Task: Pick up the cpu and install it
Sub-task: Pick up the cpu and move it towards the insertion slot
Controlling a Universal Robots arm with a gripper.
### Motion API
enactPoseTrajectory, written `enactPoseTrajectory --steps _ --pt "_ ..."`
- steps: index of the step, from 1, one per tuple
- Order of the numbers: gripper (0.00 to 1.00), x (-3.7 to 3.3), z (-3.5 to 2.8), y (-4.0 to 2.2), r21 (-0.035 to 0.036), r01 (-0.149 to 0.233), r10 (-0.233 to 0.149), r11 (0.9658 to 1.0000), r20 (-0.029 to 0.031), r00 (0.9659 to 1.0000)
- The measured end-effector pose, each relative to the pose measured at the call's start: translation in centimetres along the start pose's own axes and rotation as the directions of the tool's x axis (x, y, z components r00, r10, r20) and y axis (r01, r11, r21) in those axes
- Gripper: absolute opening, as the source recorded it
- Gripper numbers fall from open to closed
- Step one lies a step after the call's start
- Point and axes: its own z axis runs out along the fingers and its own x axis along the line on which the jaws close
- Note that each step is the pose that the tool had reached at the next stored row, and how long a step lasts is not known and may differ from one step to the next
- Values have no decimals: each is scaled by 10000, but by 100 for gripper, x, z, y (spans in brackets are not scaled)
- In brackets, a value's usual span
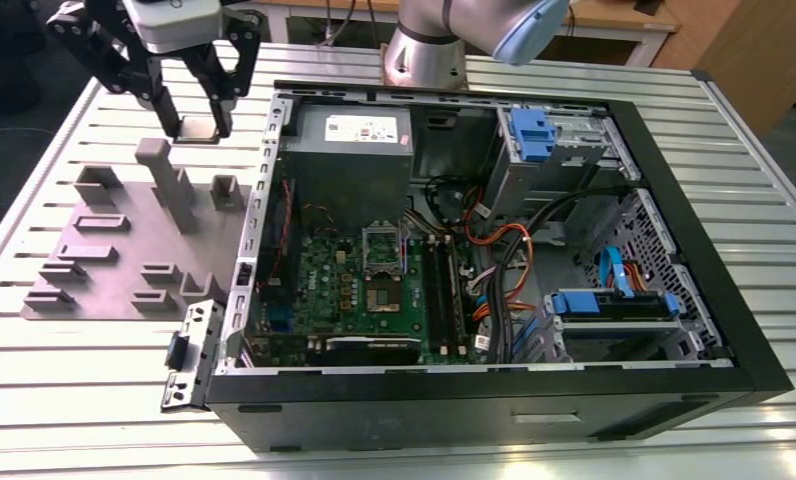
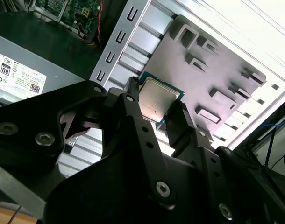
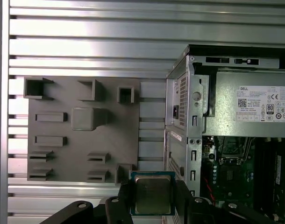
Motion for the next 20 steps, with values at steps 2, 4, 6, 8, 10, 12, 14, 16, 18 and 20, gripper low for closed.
enactPoseTrajectory --steps 2,4,6,8,10,12,14,16,18,20 --pt "47 -8 0 0 1 0 0 10000 0 10000" --pt "47 -13 0 0 1 1 -1 10000 0 10000" --pt "47 -18 0 0 0 0 0 10000 0 10000" --pt "47 -22 0 0 0 0 0 10000 0 10000" --pt "47 -29 0 0 1 1 -1 10000 0 10000" --pt "47 -39 0 0 1 1 -1 10000 -1 10000" --pt "47 -51 1 0 1 0 0 10000 0 10000" --pt "47 -65 1 0 0 0 0 10000 1 10000" --pt "47 -77 1 -1 0 0 0 10000 0 10000" --pt "47 -81 1 -2 1 0 0 10000 0 10000"
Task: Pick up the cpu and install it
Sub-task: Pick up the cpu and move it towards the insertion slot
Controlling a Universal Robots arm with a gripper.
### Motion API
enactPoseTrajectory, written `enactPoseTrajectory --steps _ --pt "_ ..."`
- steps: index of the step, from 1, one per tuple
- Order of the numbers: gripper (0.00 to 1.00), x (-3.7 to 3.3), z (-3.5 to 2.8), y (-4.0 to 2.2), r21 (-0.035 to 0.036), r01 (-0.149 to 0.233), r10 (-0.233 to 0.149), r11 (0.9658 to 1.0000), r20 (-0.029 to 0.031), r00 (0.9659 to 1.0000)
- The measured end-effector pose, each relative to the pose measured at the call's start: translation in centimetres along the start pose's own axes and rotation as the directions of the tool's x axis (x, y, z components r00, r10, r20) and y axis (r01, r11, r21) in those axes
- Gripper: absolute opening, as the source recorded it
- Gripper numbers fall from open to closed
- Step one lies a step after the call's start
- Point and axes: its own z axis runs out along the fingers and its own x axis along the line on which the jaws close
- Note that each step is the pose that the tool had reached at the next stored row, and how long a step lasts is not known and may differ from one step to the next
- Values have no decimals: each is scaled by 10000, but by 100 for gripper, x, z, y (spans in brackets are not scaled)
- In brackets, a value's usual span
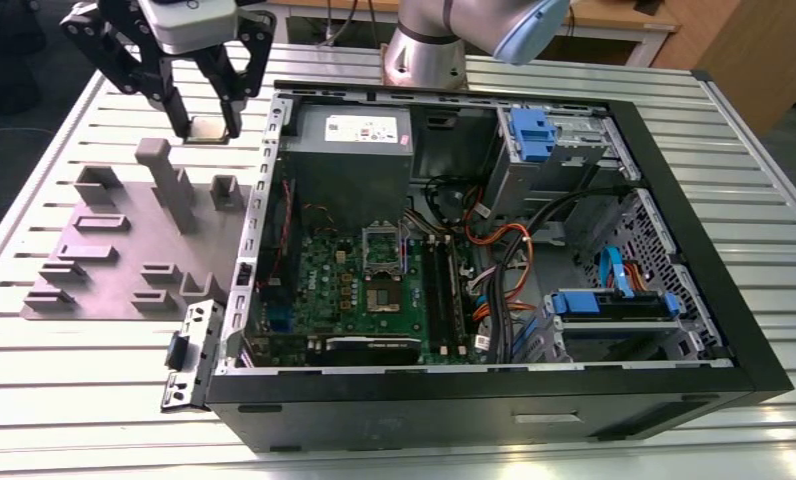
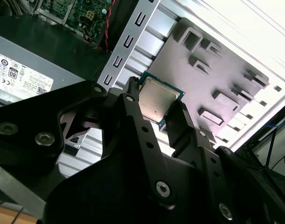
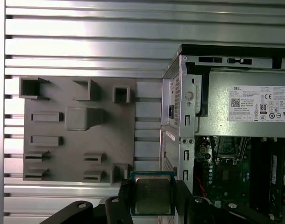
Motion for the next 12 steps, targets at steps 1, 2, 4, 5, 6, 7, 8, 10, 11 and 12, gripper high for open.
enactPoseTrajectory --steps 1,2,4,5,6,7,8,10,11,12 --pt "47 -1 0 -3 0 0 0 10000 0 10000" --pt "47 -2 0 -10 0 2 -2 10000 -1 10000" --pt "47 -2 0 -31 1 0 0 10000 0 10000" --pt "47 -2 0 -40 1 1 -1 10000 0 10000" --pt "47 -2 0 -43 0 0 0 10000 0 10000" --pt "47 -2 0 -43 1 -1 1 10000 0 10000" --pt "47 -5 1 -44 0 0 0 10000 1 10000" --pt "47 -15 0 -45 2 2 -2 10000 -1 10000" --pt "47 -20 1 -44 0 1 -1 10000 1 10000" --pt "47 -29 1 -44 1 0 0 10000 0 10000"
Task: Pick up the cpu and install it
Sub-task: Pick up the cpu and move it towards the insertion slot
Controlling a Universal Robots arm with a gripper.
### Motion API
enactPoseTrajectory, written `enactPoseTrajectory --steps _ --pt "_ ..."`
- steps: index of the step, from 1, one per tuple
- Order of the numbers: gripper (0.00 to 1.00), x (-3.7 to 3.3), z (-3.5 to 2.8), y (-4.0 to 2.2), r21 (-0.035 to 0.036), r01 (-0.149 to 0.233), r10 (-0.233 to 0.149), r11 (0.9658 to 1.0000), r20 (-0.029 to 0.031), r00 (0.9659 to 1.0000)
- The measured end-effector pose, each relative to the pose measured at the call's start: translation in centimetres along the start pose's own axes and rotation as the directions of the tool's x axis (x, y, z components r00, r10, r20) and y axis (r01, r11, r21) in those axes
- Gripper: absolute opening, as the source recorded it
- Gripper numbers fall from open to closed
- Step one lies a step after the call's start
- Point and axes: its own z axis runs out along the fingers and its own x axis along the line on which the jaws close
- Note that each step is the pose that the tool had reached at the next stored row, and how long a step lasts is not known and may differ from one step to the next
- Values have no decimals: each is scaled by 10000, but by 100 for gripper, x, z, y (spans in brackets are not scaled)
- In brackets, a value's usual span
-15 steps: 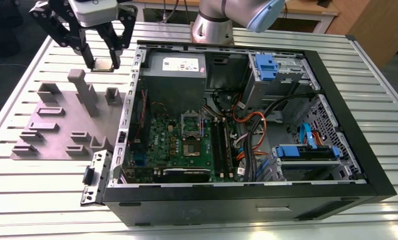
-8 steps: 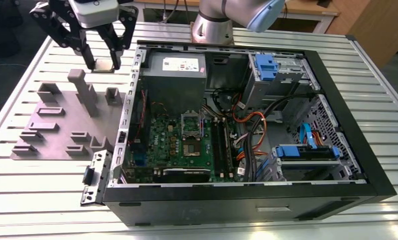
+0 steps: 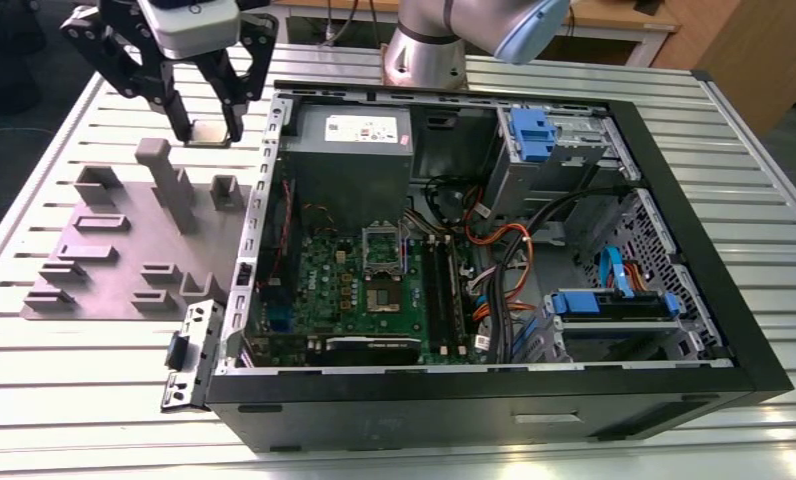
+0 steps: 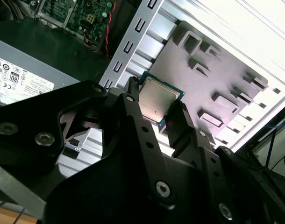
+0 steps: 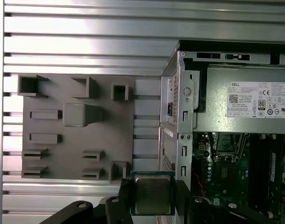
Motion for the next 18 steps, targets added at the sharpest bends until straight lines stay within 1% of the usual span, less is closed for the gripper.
enactPoseTrajectory --steps 18 --pt "47 -153 3 -1 0 1 -1 10000 0 10000"
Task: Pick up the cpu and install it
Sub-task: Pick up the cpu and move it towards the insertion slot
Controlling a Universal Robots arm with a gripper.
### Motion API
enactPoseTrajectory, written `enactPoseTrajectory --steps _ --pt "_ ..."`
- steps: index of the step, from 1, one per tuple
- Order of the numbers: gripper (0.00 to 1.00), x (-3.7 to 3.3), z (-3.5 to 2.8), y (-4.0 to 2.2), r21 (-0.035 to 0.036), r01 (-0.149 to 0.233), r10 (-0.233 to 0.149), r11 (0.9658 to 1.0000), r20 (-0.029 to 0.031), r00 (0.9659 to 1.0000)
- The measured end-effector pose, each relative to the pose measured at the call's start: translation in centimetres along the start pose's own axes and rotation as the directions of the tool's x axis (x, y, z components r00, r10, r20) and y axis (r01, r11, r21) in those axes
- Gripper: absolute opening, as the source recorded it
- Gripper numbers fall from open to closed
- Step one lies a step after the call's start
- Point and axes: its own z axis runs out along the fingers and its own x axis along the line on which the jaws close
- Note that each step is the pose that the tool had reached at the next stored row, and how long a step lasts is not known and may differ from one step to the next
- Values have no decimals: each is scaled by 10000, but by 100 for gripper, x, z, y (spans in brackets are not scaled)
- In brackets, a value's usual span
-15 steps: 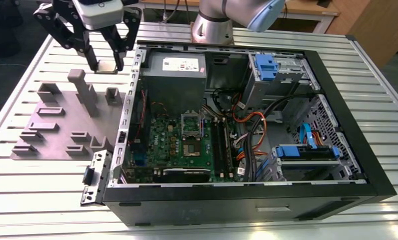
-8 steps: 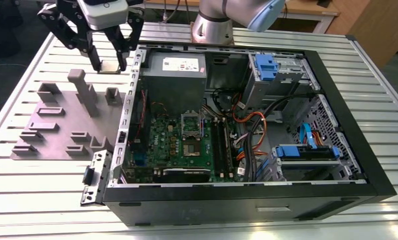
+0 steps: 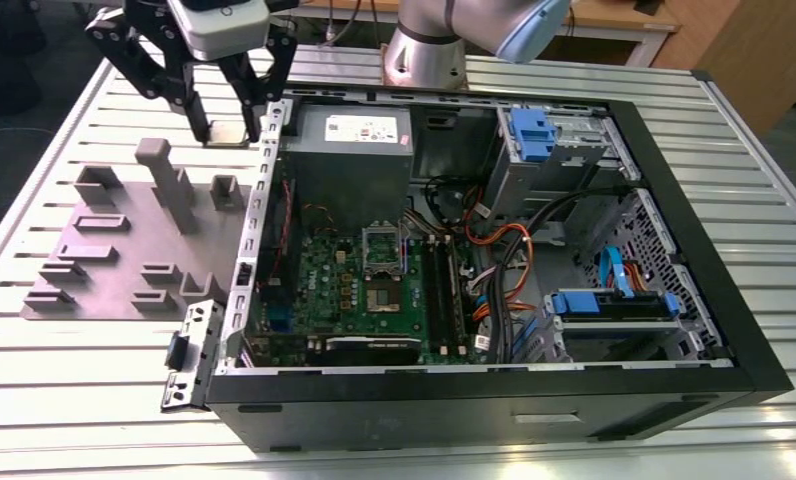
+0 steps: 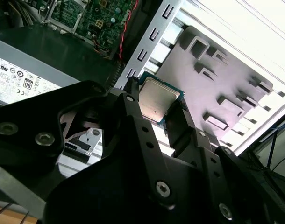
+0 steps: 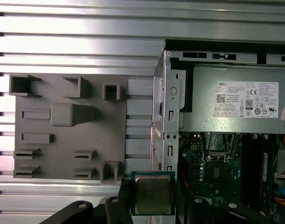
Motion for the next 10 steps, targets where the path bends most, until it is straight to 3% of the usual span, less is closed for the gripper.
enactPoseTrajectory --steps 10 --pt "47 -97 2 0 0 0 0 10000 0 10000"
